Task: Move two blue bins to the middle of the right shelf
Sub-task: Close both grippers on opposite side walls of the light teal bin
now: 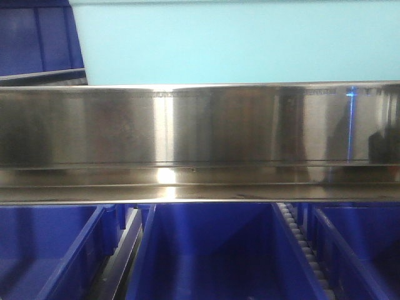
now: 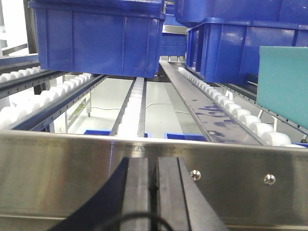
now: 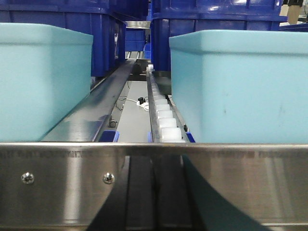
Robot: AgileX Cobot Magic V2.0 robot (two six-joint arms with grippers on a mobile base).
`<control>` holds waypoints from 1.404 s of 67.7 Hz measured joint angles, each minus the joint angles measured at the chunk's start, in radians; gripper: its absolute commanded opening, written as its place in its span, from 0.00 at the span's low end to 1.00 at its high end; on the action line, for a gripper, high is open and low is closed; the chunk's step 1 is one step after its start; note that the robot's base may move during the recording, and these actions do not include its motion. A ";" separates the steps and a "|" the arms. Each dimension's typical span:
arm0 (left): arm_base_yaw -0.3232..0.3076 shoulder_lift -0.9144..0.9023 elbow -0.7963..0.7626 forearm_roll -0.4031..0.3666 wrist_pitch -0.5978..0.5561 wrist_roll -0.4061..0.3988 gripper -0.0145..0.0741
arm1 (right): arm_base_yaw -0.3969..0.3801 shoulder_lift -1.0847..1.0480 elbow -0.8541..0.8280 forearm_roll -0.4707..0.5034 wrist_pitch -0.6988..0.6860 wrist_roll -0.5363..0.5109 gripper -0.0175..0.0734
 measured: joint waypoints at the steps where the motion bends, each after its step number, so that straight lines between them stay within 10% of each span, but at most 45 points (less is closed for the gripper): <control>1: 0.000 0.000 0.000 0.000 0.000 0.000 0.04 | 0.000 0.000 0.000 0.000 0.000 0.000 0.01; 80: 0.000 -0.002 -0.034 0.012 -0.200 0.000 0.04 | 0.000 -0.001 -0.035 0.000 -0.202 0.000 0.01; 95: 0.000 0.057 -0.314 0.018 0.004 0.000 0.30 | 0.000 0.014 -0.342 0.000 0.018 0.000 0.20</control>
